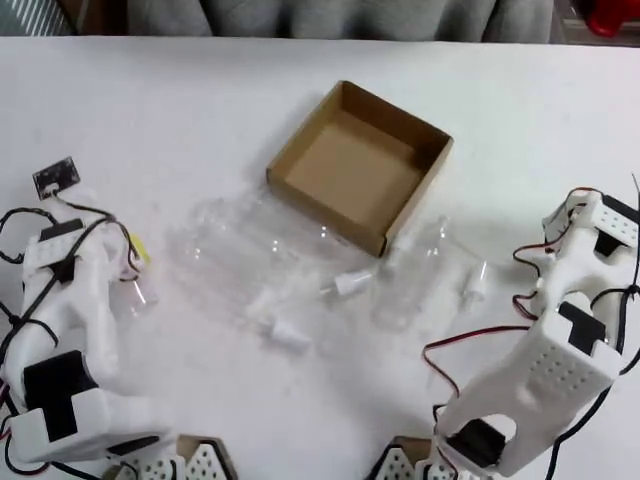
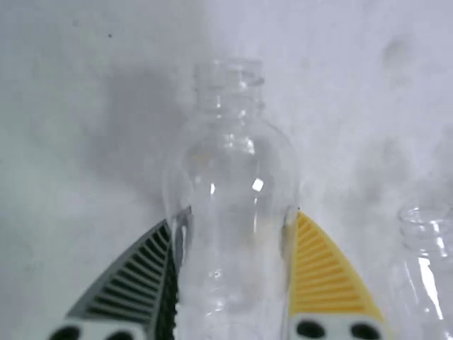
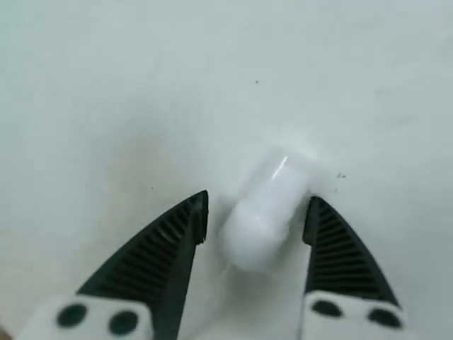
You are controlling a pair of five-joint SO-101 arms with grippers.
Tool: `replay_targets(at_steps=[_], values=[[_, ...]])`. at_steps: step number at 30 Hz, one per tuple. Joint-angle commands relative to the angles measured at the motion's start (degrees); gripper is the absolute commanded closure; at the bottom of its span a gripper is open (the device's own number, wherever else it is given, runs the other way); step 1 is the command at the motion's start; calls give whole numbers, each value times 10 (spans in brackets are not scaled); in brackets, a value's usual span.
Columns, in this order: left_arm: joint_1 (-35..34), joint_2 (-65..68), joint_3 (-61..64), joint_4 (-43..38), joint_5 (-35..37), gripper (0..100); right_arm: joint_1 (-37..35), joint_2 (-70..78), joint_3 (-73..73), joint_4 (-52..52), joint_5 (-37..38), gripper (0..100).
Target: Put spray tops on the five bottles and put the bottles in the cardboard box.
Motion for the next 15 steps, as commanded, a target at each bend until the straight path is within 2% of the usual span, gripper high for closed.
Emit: replay_targets(at_steps=[1,4,8,15], values=[[9,-3,-12,5,-3,973,-3,-4,-60,39,22,921],[9,-3,-12,5,-3,973,-4,-4,-99,87,94,988],[9,-3,-12,5,-3,973,-7,-3,-145,134,112,984],[7,-3,-12,5,-3,973,-26,-4,-268,213,209,983]])
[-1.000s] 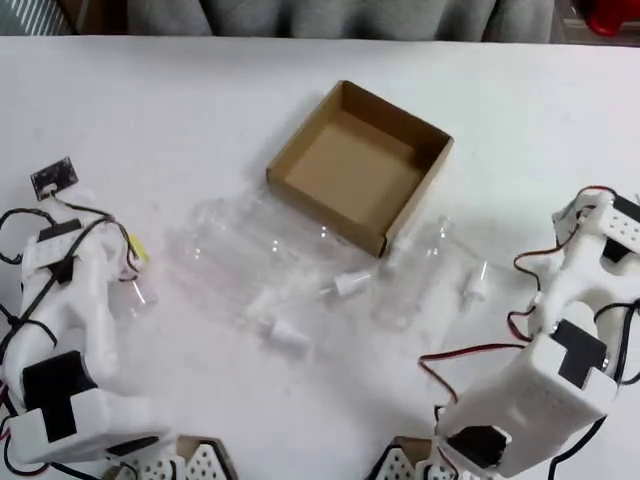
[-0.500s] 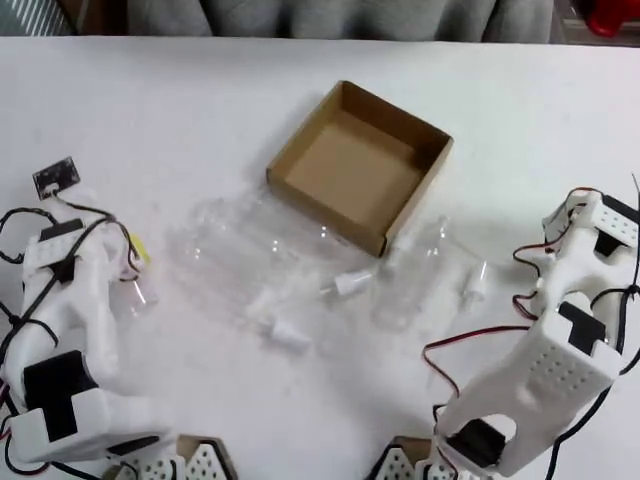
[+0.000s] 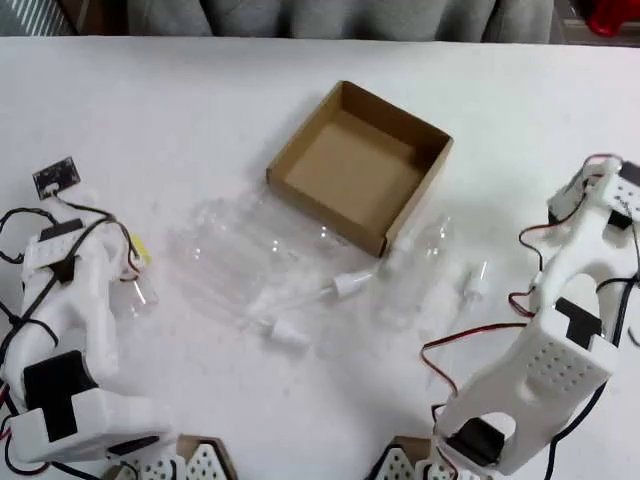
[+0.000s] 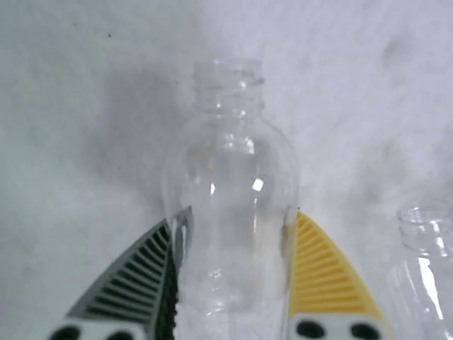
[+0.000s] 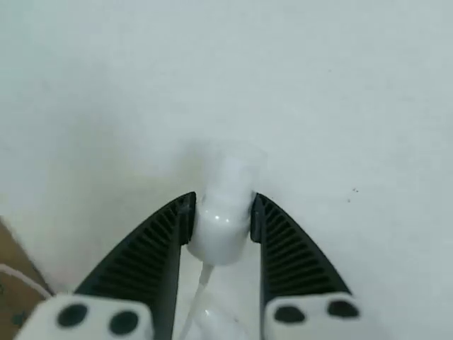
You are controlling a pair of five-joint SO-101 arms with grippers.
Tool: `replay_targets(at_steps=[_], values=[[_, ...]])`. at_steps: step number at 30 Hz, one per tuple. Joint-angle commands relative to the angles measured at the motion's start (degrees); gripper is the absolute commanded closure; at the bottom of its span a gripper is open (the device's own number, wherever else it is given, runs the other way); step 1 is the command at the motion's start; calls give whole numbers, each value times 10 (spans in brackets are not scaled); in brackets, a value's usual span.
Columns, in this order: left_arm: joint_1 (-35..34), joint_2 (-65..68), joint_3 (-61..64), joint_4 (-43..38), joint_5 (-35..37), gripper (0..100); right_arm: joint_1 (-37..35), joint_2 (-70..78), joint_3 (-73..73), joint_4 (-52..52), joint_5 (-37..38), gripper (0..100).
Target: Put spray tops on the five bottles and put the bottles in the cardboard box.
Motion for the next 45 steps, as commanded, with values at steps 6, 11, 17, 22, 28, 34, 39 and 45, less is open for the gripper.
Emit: replay_targets(at_steps=[6,11,17,22,28,34,39,45], values=[[9,-3,-18,4,-3,973,-53,-9,-263,201,105,983],[8,-13,-63,22,-2,973,-87,-22,-364,239,142,983],[17,-114,-89,38,-3,973,-142,-126,-368,239,193,983],[63,-239,-71,33,-3,972,-202,-239,-340,239,247,983],[149,-376,-65,33,-3,972,-256,-386,-272,239,320,983],[239,-492,-61,33,-3,972,-275,-526,-256,234,324,983],[311,-578,-15,14,-3,972,-274,-555,-256,234,324,983],[352,-723,110,-92,-16,973,-277,-555,-256,234,324,983]])
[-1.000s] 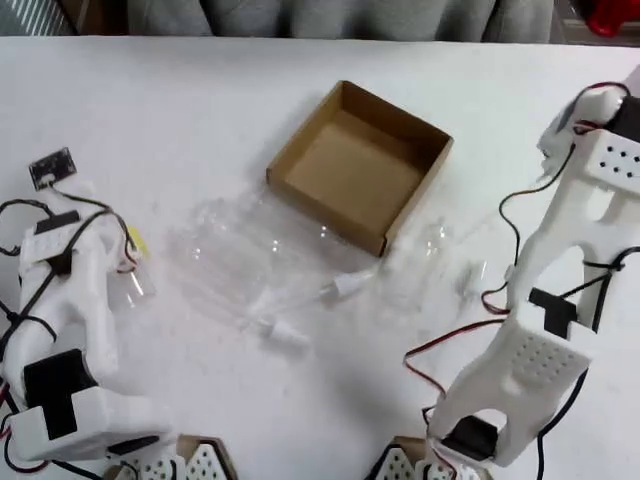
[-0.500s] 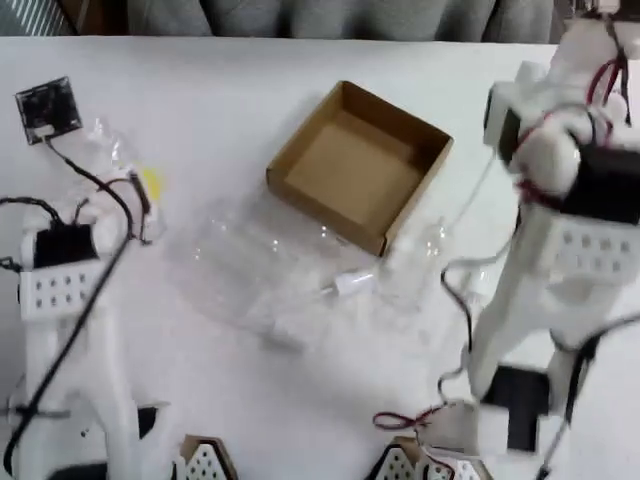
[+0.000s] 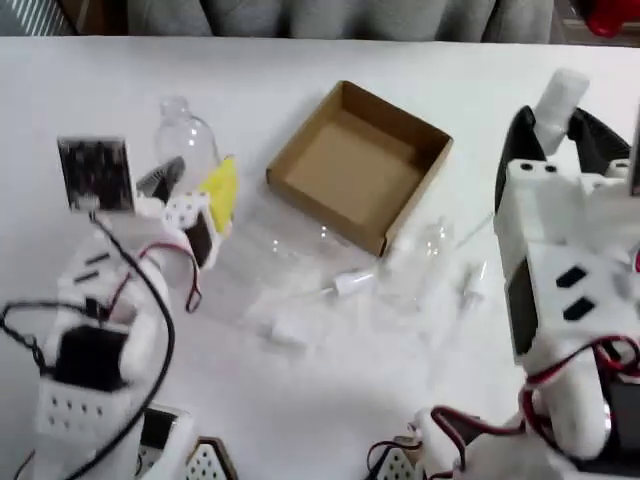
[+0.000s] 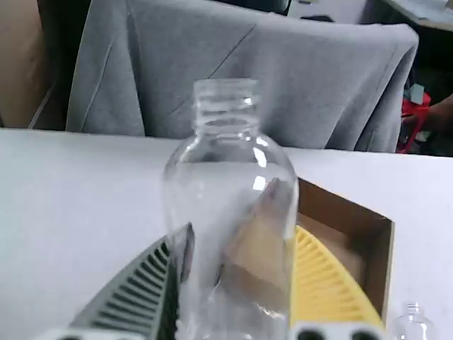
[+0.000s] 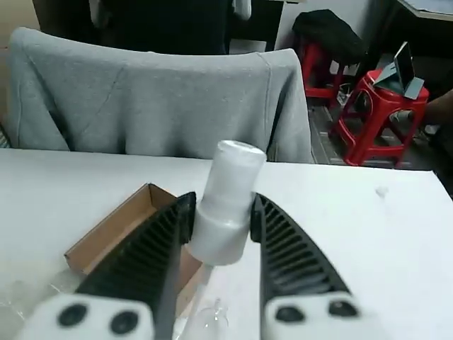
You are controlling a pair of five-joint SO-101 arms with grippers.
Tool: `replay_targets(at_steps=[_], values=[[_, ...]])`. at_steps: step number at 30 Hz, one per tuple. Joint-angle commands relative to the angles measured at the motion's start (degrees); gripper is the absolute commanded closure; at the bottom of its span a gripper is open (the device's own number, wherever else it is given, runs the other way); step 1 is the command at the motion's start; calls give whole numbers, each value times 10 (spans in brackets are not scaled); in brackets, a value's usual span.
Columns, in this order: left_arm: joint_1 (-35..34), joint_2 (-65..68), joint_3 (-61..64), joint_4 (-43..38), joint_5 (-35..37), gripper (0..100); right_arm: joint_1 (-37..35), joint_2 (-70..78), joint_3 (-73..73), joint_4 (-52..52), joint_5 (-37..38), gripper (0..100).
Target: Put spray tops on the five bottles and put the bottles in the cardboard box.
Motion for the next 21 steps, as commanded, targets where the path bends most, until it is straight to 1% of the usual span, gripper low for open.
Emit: replay_targets(at_steps=[1,4,7,10,15,17,21], values=[[35,-125,82,-92,-34,973,-4,-10,-2,10,4,983],[58,-189,139,-115,-90,973,-4,-9,4,10,4,983],[51,-222,171,-92,-108,973,0,-15,47,11,4,983],[-1,-224,181,-52,-107,973,1,-16,105,11,4,983],[-130,-224,183,32,-109,973,27,-19,229,11,10,983],[-162,-223,183,62,-110,973,29,-27,280,11,11,983],[-200,-220,183,120,-110,973,30,-58,372,9,11,981]])
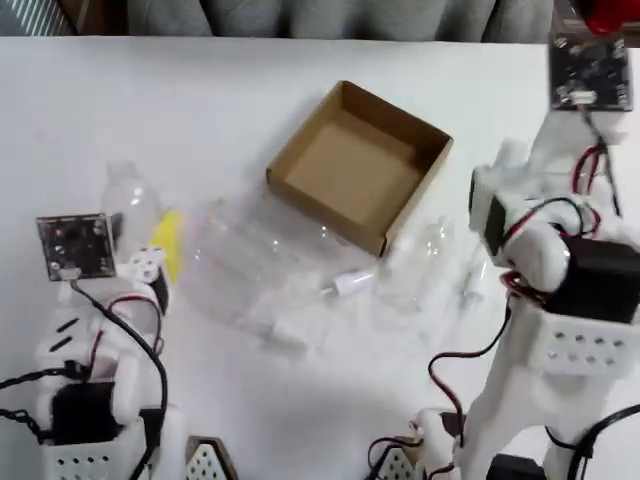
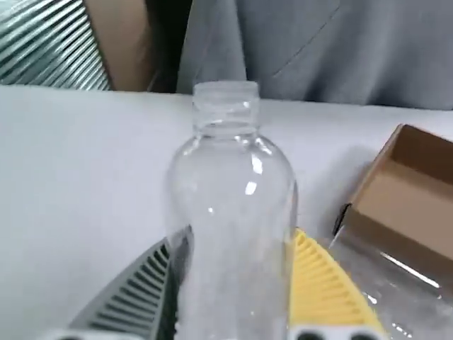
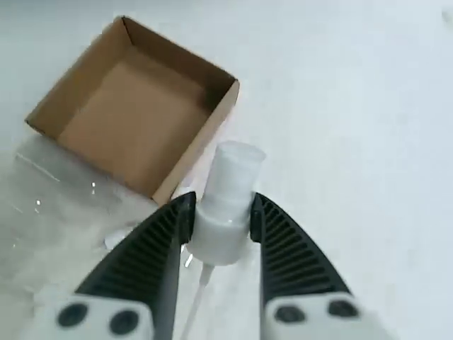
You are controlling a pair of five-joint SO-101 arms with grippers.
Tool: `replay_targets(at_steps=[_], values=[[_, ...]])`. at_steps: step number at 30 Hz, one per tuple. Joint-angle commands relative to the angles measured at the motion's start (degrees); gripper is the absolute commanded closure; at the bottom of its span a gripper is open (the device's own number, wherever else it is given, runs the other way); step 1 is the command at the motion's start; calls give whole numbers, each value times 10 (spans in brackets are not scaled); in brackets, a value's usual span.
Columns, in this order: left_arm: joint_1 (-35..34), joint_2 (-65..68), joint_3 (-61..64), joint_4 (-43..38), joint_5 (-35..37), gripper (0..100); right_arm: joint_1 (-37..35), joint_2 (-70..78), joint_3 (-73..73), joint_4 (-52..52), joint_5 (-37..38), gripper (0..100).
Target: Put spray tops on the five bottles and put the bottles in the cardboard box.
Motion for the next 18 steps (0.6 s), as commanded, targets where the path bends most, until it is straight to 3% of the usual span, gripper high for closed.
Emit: replay_targets(at_steps=[1,7,11,18], values=[[-46,0,-6,59,-6,973,10,-37,63,3,8,981],[-63,146,-11,70,-4,970,12,-73,244,-76,11,981],[-63,239,-11,47,-4,970,17,-90,368,-124,88,981],[-81,377,-25,3,-4,969,126,-100,522,-211,100,982]])
